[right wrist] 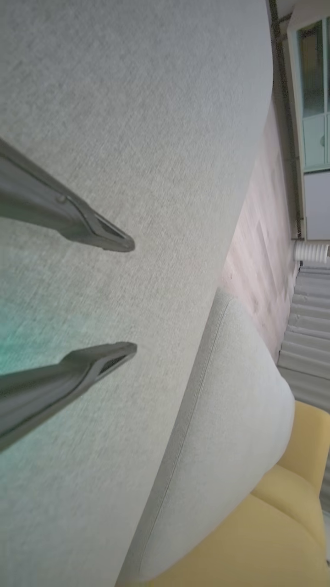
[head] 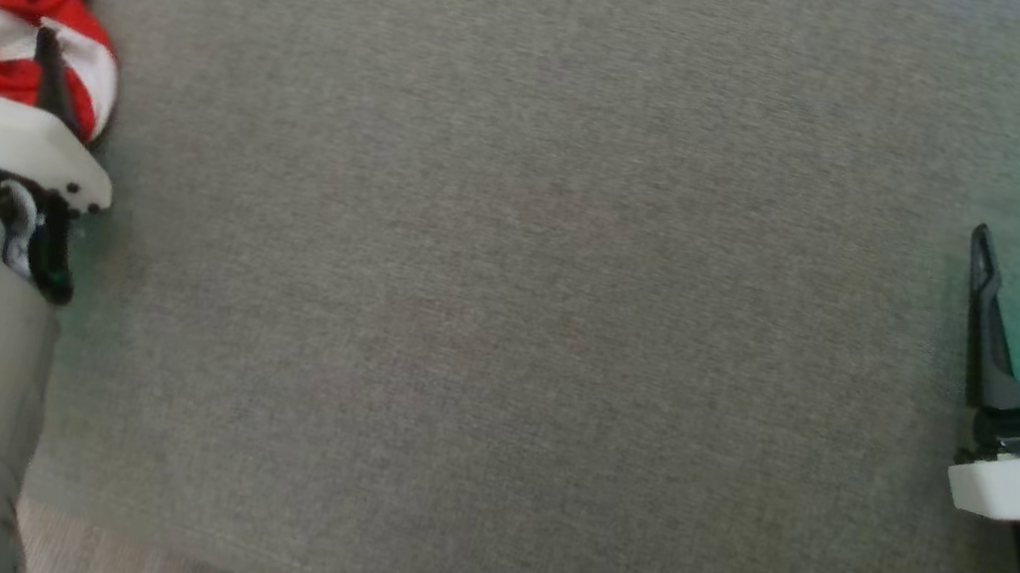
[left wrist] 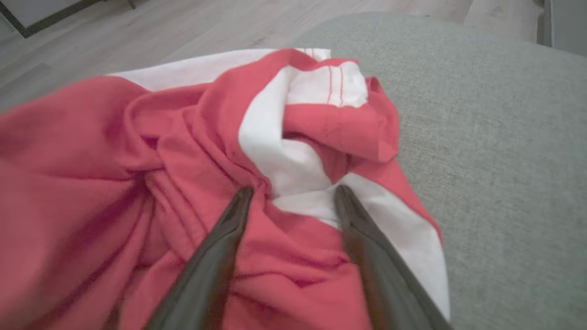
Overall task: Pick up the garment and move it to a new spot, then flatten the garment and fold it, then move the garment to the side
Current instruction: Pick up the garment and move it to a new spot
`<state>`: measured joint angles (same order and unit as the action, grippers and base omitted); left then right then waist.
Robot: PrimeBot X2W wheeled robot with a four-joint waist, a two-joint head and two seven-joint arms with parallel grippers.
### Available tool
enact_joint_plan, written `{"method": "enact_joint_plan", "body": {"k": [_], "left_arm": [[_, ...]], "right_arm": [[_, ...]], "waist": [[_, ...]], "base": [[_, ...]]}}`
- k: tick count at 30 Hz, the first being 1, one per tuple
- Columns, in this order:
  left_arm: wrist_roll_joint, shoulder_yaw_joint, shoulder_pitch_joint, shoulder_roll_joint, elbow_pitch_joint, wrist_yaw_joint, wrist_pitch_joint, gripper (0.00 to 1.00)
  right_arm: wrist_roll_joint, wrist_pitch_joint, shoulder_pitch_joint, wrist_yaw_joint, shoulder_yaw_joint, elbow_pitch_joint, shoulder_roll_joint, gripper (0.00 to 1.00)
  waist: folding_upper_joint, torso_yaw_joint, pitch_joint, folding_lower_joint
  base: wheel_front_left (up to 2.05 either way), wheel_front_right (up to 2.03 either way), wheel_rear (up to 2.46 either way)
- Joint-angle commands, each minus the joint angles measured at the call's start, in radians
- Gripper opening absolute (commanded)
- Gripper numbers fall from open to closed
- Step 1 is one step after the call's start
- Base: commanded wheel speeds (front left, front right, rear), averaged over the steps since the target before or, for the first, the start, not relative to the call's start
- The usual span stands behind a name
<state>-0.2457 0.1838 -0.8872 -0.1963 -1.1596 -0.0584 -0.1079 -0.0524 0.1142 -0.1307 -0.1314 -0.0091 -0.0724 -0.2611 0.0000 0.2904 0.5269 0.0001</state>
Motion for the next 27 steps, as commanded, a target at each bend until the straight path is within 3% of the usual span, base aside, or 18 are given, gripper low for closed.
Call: {"method": "enact_joint_plan", "body": {"k": [1, 2, 4, 10, 17, 22, 27], "left_arm": [[-0.003, 0.007, -0.016, -0.064, -0.019, -0.009, 0.013, 0.26], [-0.003, 0.007, -0.016, -0.064, -0.019, -0.009, 0.013, 0.26], [-0.008, 0.003, -0.021, -0.062, -0.049, -0.021, 0.024, 0.00], [-0.026, -0.013, -0.033, -0.077, -0.067, -0.059, 0.000, 0.00], [-0.047, -0.095, -0.047, -0.064, 0.009, -0.072, -0.054, 0.00], [-0.156, -0.274, -0.010, -0.034, 0.227, -0.072, -0.008, 0.00], [-0.292, -0.429, 0.093, -0.049, 0.533, -0.072, 0.110, 0.00]], "right_arm": [[0.006, 0.001, 0.020, 0.001, 0.006, -0.040, -0.001, 1.00], [0.006, 0.001, 0.020, 0.001, 0.006, -0.040, -0.001, 1.00], [0.009, 0.005, 0.030, 0.001, -0.001, -0.039, 0.002, 1.00], [0.017, 0.031, 0.048, 0.001, 0.012, 0.001, 0.027, 1.00], [0.034, 0.084, 0.038, 0.001, 0.042, 0.094, 0.089, 1.00], [0.042, 0.121, 0.032, 0.001, 0.062, 0.180, 0.132, 1.00], [0.051, 0.139, 0.018, 0.001, 0.086, 0.219, 0.164, 1.00]], "waist": [[0.0000, -0.015, 0.000, -0.0001], [0.0000, -0.015, 0.000, -0.0001], [0.0000, -0.019, -0.011, -0.0001], [0.0000, -0.033, -0.084, -0.0001], [0.0000, -0.062, -0.210, -0.0001], [0.0000, -0.102, -0.317, -0.0001], [0.0000, -0.164, -0.373, -0.0001]], "base": [[0.00, 0.00, 0.00], [0.00, 0.00, 0.00], [0.00, 0.00, 0.00], [0.00, 0.00, 0.00], [0.00, 0.00, 0.00], [0.00, 0.00, 0.00], [0.00, 0.00, 0.00]]}}
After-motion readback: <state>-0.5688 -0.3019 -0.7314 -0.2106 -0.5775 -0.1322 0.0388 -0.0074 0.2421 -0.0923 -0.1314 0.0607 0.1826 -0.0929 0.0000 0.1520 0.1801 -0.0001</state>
